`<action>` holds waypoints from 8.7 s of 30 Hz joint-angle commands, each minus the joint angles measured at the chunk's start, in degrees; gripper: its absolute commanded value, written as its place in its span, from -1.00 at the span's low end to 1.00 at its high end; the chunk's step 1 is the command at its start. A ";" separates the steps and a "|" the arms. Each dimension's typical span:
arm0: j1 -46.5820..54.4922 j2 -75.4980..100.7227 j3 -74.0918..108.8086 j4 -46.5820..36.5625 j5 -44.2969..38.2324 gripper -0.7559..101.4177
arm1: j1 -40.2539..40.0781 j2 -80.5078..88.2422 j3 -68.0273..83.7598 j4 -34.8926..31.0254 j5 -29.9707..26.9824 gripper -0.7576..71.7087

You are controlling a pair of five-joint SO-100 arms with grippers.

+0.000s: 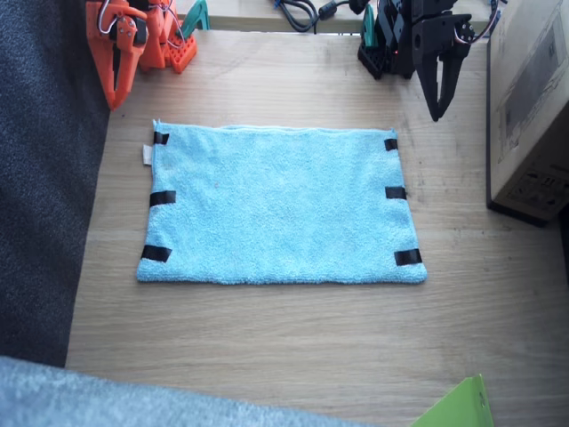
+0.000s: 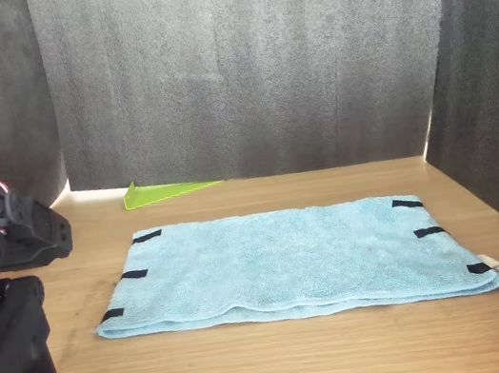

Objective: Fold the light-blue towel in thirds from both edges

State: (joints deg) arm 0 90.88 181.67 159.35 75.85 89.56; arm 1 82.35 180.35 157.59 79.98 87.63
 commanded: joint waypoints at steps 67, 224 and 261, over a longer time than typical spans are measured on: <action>-5.19 -84.46 -54.84 -0.35 0.09 -0.75 | 9.76 -97.21 -65.92 3.16 -6.42 -0.52; -13.01 -106.61 -60.64 5.63 1.67 -0.99 | 34.80 -117.42 -110.21 31.38 -8.79 -0.98; -13.97 -105.47 -59.33 5.10 1.05 -0.99 | 52.91 -131.40 -137.37 31.46 -9.84 -0.29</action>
State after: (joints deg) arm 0 77.17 74.27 99.93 79.72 90.18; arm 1 134.91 43.15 21.88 111.01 77.17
